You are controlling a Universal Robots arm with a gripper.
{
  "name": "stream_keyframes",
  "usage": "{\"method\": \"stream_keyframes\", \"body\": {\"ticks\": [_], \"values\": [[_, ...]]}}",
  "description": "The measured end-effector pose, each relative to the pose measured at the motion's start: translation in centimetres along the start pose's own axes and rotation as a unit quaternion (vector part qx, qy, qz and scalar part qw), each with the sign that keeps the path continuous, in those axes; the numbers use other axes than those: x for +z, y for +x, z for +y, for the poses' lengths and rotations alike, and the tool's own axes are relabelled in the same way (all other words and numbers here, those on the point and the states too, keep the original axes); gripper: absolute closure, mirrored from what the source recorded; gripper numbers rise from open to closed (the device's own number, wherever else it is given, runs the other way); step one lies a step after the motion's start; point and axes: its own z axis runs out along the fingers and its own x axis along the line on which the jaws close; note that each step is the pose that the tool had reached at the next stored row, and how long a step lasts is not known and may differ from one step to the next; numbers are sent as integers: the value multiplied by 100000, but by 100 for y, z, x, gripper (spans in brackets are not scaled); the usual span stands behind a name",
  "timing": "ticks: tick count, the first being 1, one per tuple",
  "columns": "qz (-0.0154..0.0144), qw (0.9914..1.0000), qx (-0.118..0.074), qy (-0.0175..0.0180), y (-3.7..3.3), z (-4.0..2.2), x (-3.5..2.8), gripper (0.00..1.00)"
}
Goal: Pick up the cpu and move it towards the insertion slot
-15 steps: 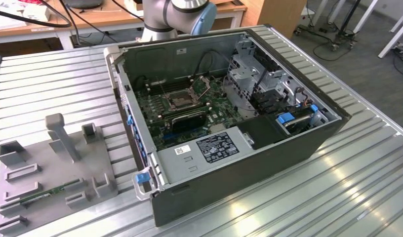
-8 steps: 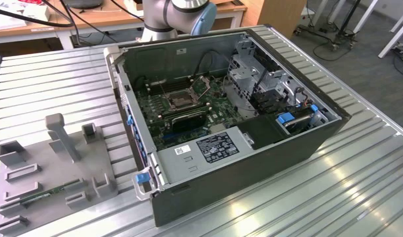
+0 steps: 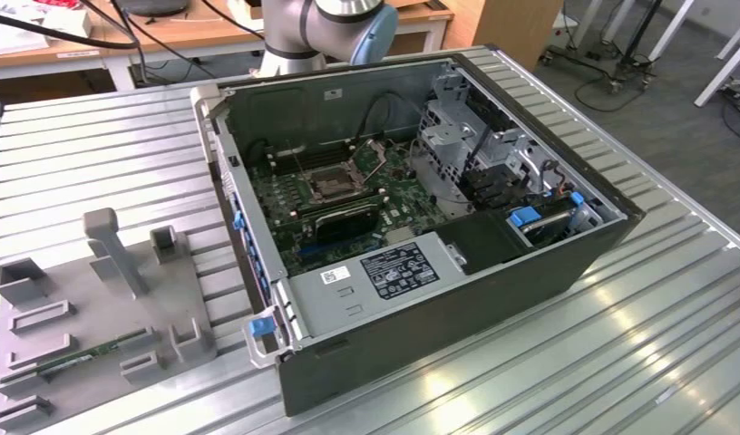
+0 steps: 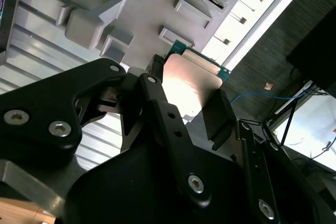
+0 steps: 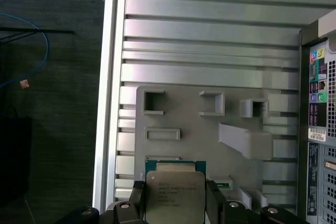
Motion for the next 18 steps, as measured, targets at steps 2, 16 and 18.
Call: {"method": "stream_keyframes", "body": {"ticks": [2,16,18], "values": [[3,100000,0,4,-9,0,-1,45],[2,100000,-1,2,-87,-3,-1,45],[3,100000,-1,3,-97,-3,-1,45]]}}
